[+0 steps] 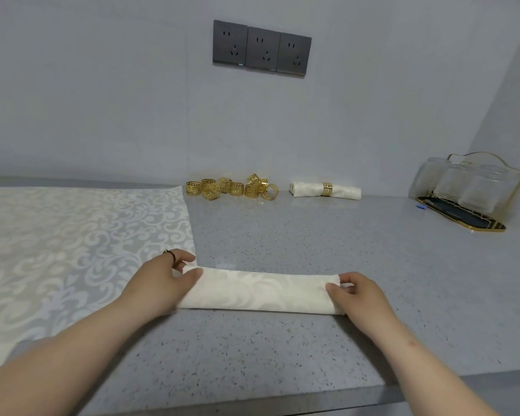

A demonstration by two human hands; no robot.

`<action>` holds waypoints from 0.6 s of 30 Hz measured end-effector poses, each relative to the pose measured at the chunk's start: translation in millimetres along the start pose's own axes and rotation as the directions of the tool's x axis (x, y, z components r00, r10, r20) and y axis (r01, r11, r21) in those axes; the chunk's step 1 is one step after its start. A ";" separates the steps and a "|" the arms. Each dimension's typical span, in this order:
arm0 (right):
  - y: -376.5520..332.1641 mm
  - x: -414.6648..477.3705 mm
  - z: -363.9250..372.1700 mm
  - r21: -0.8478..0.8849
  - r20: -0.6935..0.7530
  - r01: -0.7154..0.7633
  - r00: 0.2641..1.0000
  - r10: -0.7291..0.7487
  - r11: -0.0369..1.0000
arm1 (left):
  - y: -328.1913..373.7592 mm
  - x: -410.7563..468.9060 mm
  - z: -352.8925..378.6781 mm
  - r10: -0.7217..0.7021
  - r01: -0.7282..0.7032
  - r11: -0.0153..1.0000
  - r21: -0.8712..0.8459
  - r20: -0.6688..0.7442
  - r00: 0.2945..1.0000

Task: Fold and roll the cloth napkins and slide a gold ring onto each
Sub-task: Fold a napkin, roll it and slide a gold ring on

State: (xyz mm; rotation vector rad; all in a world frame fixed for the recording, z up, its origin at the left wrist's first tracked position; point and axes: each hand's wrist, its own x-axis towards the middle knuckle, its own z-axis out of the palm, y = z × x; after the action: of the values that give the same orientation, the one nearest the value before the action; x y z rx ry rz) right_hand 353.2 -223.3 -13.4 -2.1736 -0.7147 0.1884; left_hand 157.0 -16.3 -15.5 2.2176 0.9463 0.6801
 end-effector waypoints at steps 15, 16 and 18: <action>-0.6 8.9 8.3 -0.330 -0.041 0.098 0.992 -0.118 0.939 | 50.3 -7.5 56.1 0.500 -0.627 0.619 0.473 0.378 0.779; 3.4 9.5 5.0 -0.291 -0.041 0.140 0.986 -0.159 0.946 | 51.5 -6.9 56.1 0.480 -0.623 0.633 0.460 0.398 0.782; 8.1 8.2 -2.2 -0.261 -0.011 0.302 0.949 -0.316 0.917 | 51.6 -6.3 53.7 0.454 -0.612 0.658 0.439 0.416 0.788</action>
State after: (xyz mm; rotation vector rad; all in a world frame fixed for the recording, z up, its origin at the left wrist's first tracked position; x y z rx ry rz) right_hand 364.3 -224.3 -17.2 -2.2588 -1.0904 -0.1350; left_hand 211.3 -67.6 -16.2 3.0827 0.3303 0.3326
